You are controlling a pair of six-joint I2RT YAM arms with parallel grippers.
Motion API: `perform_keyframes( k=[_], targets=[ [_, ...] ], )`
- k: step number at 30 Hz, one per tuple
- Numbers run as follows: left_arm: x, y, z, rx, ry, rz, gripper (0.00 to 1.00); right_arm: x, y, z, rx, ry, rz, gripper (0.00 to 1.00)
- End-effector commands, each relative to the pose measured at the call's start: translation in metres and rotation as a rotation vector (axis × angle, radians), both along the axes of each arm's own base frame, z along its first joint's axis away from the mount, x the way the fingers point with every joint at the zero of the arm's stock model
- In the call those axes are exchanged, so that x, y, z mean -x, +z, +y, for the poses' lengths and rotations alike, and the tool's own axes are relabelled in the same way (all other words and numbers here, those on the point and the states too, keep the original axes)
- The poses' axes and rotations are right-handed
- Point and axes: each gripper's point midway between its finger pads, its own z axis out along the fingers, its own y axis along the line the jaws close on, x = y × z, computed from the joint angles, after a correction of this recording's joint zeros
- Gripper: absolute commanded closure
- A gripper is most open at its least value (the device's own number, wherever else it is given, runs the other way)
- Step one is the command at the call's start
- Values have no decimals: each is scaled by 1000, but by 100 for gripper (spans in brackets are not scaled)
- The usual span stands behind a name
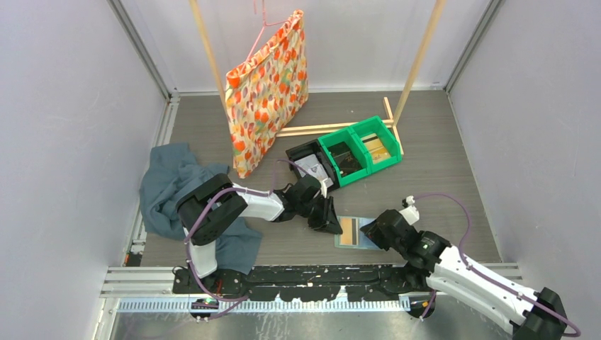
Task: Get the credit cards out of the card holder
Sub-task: Remove the credit card from the card holder.
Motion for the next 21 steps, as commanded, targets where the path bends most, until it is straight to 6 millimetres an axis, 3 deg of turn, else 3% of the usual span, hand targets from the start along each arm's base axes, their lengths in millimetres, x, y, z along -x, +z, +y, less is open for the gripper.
perform_keyframes(
  k=[1,7,15,21],
  targets=[
    [-3,3,0,-18,-5,-36,75,8,0,-41,147,-78,4,69],
    [-4,3,-1,-14,-3,-37,77,8,0,-50,98,-172,-10,65],
    [-7,7,-4,-3,-4,-46,74,8,2,-48,132,-155,11,66],
    [-11,5,1,-28,5,-60,75,0,27,-42,147,-114,-21,66]
  ],
)
